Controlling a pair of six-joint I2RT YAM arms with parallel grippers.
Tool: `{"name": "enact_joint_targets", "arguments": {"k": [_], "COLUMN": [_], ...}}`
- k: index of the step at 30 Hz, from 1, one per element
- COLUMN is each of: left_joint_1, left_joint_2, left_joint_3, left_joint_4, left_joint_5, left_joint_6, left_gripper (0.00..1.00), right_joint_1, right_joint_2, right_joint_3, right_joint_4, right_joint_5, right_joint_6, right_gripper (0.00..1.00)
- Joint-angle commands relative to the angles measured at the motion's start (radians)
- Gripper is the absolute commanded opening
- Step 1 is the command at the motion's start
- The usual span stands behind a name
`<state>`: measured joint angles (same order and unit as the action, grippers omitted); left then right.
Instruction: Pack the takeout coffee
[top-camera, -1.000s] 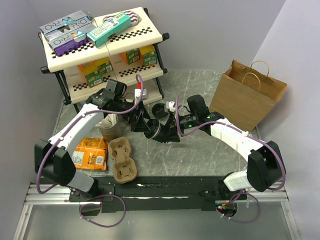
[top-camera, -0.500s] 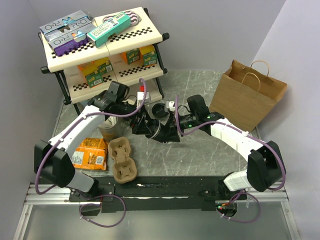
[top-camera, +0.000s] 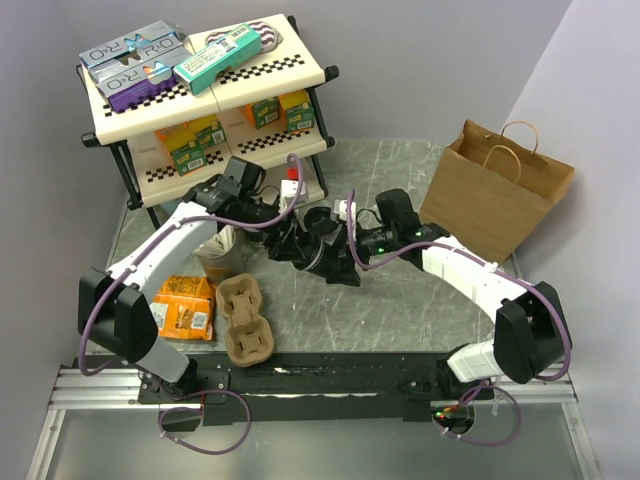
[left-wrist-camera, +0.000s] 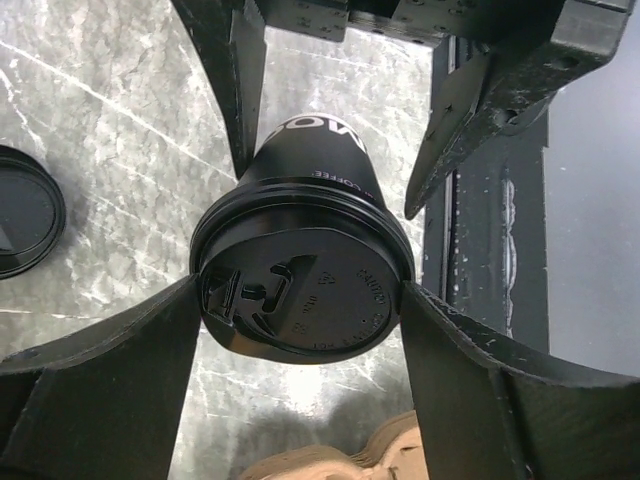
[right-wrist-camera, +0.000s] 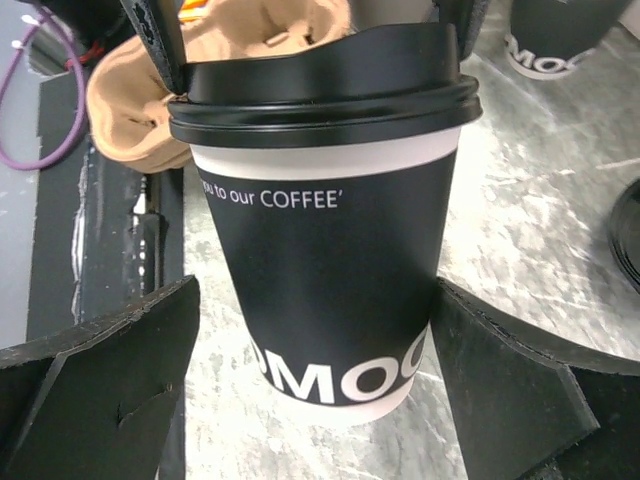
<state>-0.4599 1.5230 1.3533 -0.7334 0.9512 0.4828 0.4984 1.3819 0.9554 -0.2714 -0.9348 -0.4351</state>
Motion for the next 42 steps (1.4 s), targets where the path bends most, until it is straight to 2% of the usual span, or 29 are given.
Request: {"name": "enact_joint_targets", "arguments": {"k": [1, 3, 7, 11, 20, 24, 27, 38, 42], "left_joint_1": [-0.003, -0.006, -0.034, -0.068, -0.181, -0.220, -0.243, -0.266, -0.267], "left_joint_2": [0.029, 0.057, 0.195, 0.304, 0.532, 0.612, 0.643, 0.707, 0.717], "left_joint_3": [0.072, 0.101, 0.274, 0.409, 0.734, 0.840, 0.863, 0.917, 0.919], "left_joint_4": [-0.006, -0.026, -0.124, -0.165, -0.293, -0.351, -0.362, -0.373, -0.356], "left_joint_5": [-0.045, -0.078, -0.143, -0.222, -0.411, -0.492, -0.552, -0.617, -0.624], "left_joint_6": [0.059, 0.086, 0.177, 0.191, 0.260, 0.347, 0.384, 0.424, 0.422], "left_gripper": [0.74, 0.73, 0.70, 0.69, 0.68, 0.69, 0.70, 0.74, 0.81], "right_joint_1": [-0.041, -0.079, -0.226, -0.303, -0.340, -0.348, -0.357, -0.389, -0.405], "right_joint_2": [-0.043, -0.087, -0.184, -0.276, -0.475, -0.550, -0.576, -0.616, -0.623], "right_joint_3": [0.052, 0.059, 0.065, 0.042, -0.115, -0.167, -0.194, -0.248, -0.265], "right_joint_4": [-0.041, -0.071, -0.190, -0.281, -0.273, -0.278, -0.281, -0.239, -0.229], "right_joint_5": [0.024, 0.044, 0.060, 0.068, 0.120, 0.143, 0.149, 0.140, 0.133], "right_joint_6": [-0.019, -0.022, -0.071, -0.088, -0.017, 0.001, 0.019, 0.082, 0.102], "right_gripper": [1.00, 1.00, 1.00, 1.00, 1.00, 1.00, 1.00, 1.00, 1.00]}}
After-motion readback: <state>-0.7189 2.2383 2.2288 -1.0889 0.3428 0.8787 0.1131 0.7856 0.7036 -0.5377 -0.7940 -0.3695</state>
